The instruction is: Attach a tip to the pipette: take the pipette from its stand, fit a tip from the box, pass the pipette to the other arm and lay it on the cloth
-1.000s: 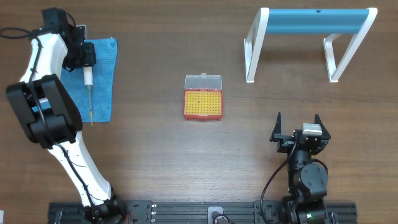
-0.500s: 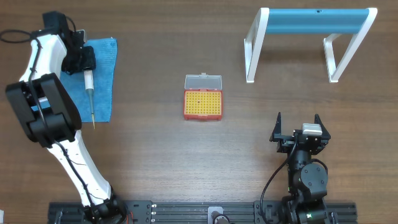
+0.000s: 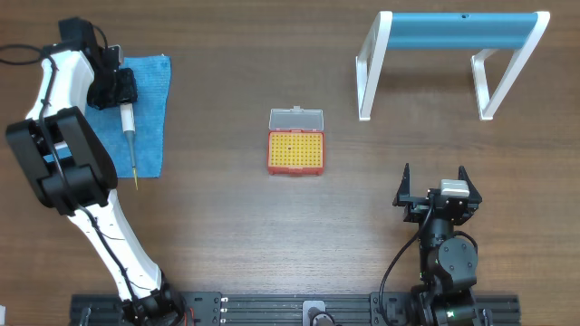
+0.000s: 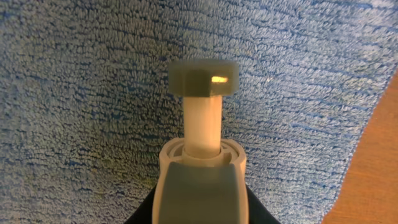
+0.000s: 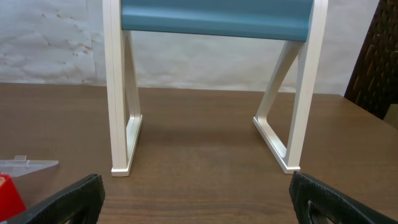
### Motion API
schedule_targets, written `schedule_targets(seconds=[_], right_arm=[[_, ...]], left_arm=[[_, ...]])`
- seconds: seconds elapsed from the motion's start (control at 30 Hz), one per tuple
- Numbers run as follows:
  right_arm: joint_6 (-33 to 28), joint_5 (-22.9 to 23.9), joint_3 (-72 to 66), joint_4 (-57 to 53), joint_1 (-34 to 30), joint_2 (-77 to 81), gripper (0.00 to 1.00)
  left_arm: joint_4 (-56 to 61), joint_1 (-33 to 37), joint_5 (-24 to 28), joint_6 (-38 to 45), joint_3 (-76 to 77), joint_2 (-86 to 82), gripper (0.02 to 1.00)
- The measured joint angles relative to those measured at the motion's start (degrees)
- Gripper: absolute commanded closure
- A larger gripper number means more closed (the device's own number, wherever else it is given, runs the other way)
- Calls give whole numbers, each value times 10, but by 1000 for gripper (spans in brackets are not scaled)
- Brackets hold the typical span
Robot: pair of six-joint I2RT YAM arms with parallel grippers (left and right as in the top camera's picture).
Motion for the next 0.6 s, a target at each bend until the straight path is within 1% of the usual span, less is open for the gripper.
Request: schedule_targets(seconds=[0.13, 0.23, 0.3, 0.33, 0.4, 0.47, 0.6], right_arm=[[0, 0, 0, 0, 0, 0, 27], [0, 0, 0, 0, 0, 0, 27], [0, 0, 0, 0, 0, 0, 27], [0, 0, 0, 0, 0, 0, 27], [0, 0, 0, 0, 0, 0, 29], [0, 0, 0, 0, 0, 0, 27], [0, 0, 0, 0, 0, 0, 27]], left_arm=[[-9, 0, -2, 0, 4, 18, 893], [-8, 0, -3, -2, 5, 18, 814], [-8, 0, -3, -2, 5, 18, 720], [-8, 0, -3, -3, 5, 18, 369], [-9, 0, -3, -4, 5, 19, 66], [-13, -2, -1, -4, 8, 19, 20], [-32, -2, 1, -4, 11, 19, 20]])
